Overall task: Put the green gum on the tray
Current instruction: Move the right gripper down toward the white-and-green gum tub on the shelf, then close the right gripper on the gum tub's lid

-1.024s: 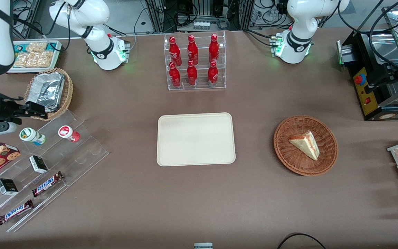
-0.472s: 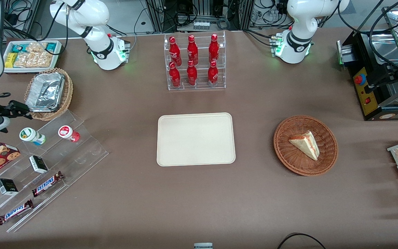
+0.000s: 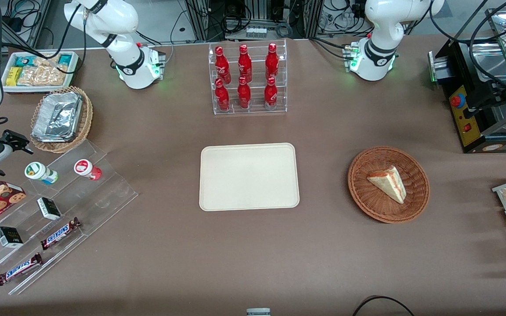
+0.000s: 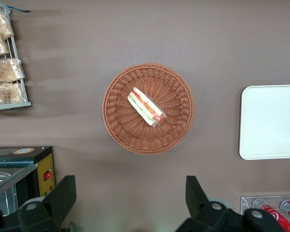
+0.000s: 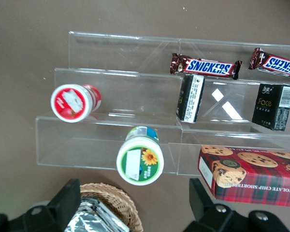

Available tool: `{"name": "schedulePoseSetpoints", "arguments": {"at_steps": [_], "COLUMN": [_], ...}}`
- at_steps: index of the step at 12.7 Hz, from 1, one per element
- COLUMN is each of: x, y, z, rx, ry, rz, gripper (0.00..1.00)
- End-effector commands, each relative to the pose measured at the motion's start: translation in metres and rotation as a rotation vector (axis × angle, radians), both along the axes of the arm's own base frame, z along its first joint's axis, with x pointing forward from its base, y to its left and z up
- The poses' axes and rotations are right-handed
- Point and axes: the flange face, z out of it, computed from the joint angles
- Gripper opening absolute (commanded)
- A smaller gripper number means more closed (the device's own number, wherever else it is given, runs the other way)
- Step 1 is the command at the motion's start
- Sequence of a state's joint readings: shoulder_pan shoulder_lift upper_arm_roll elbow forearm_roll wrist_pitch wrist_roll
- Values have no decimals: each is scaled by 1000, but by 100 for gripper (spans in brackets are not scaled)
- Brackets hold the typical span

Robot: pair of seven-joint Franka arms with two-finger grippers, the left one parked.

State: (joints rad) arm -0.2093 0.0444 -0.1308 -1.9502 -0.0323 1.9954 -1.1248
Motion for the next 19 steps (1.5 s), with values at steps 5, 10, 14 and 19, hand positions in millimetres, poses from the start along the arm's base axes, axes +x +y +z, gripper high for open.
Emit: {"name": "schedulePoseSetpoints", "arguments": {"at_steps": [5, 10, 14, 19], "x": [-2, -3, -4, -3], "y": [-3, -9, -9, -3], "z": [-42, -67, -81, -68], "rx": [5, 4, 8, 12], "ry": [-22, -20, -2, 2], "rz": [14, 2, 2, 6], "gripper": [100, 100, 87, 0]}}
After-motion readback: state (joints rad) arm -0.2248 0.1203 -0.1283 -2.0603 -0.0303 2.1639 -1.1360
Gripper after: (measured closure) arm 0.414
